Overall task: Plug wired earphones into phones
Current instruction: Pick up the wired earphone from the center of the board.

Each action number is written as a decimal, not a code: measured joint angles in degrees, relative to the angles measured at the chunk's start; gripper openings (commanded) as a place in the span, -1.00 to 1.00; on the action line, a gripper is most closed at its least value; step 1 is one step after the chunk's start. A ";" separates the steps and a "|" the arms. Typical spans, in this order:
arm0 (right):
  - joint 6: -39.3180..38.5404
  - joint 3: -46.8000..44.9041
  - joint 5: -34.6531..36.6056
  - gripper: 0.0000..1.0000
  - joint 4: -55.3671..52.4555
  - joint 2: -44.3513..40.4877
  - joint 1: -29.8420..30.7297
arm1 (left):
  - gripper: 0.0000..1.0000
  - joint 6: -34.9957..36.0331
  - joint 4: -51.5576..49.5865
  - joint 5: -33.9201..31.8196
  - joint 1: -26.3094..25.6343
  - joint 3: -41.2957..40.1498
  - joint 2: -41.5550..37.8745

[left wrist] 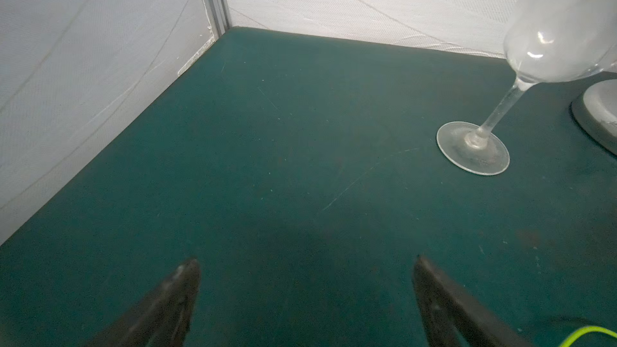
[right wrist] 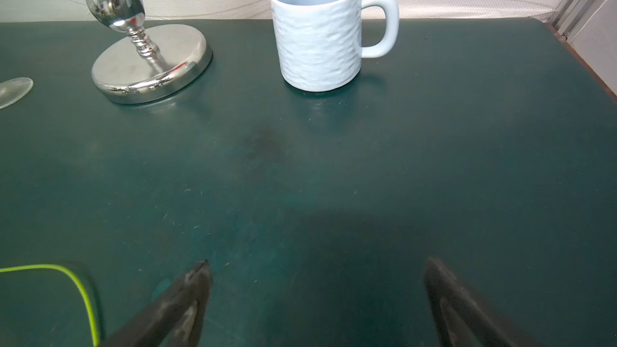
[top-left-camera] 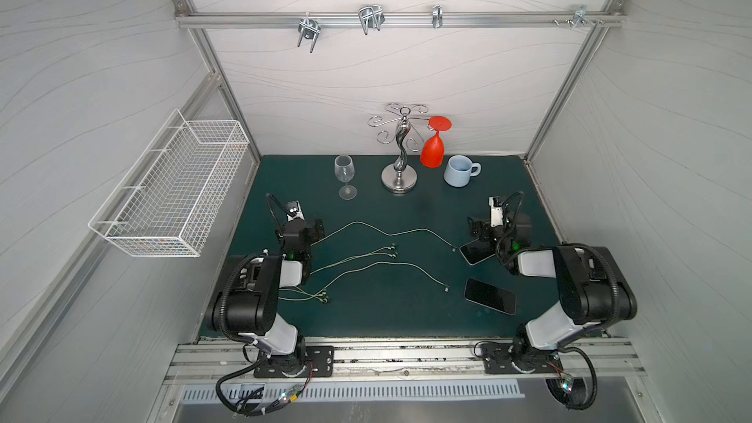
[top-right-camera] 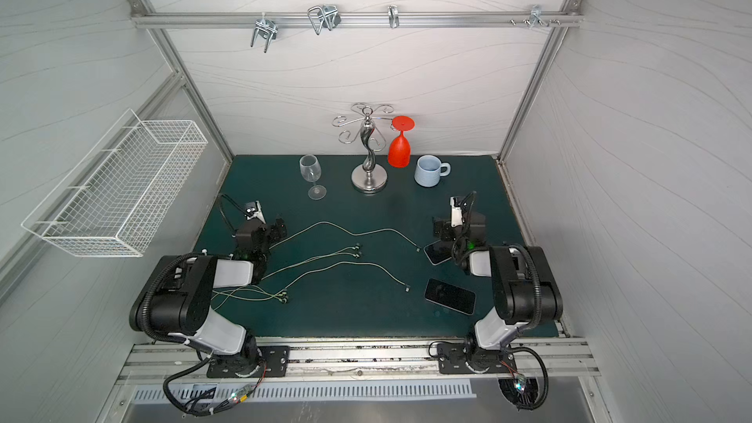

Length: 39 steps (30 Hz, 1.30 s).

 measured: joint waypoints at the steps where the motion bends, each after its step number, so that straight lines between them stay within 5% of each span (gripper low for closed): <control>1: 0.00 0.00 0.00 0.98 0.00 0.00 0.00 | 0.98 0.00 0.00 0.02 0.00 0.00 0.00; 26: 0.00 0.09 0.44 0.98 -1.75 -1.11 0.00 | 0.98 0.00 -0.02 0.24 0.00 0.00 -0.02; 32: 0.87 9.73 6.23 0.98 -24.48 -13.46 2.58 | 0.98 -0.48 -14.71 1.29 0.00 2.05 -12.74; 39: 9.66 20.76 9.01 0.99 -47.58 -26.64 3.82 | 0.98 -6.10 -38.29 10.16 0.00 19.30 -28.30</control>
